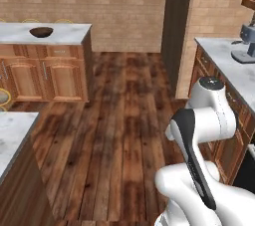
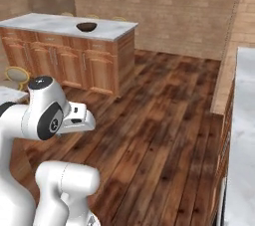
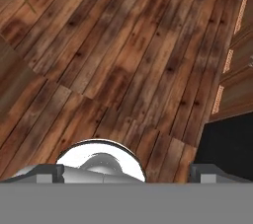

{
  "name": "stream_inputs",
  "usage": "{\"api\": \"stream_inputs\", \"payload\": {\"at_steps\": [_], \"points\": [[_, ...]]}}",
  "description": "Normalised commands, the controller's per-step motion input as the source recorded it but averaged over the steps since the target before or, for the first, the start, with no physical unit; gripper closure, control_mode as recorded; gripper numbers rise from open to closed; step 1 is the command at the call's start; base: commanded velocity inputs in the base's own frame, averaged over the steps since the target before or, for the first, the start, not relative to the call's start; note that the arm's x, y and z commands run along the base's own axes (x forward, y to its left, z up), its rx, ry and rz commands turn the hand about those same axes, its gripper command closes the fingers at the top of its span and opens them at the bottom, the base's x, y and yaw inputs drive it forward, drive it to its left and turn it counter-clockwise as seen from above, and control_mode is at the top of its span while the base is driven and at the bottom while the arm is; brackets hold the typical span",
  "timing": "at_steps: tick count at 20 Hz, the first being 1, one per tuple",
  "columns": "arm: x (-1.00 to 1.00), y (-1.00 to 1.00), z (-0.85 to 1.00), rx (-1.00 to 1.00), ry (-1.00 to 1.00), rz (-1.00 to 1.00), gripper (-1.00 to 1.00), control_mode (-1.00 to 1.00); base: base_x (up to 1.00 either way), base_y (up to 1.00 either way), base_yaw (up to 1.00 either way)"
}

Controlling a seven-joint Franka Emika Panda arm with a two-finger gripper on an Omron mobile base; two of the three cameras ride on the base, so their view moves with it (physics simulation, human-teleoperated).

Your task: Pick the cup and bowl and place them in the sink. Then turn on the water.

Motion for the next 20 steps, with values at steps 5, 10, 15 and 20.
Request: {"api": "stream_inputs", "payload": {"at_steps": [5,10,15,20], "points": [[0.0,0.0,0.0,0.0,0.0,0.0,-1.0,1.0,0.66,0.17,0.24],[0.0,0.0,0.0,0.0,0.0,0.0,-1.0,1.0,0.67,0.17,0.24],[0.0,0.0,0.0,0.0,0.0,0.0,-1.0,1.0,0.69,0.16,0.23],[0.0,0.0,0.0,0.0,0.0,0.0,-1.0,1.0,0.71,0.14,0.21]]}}
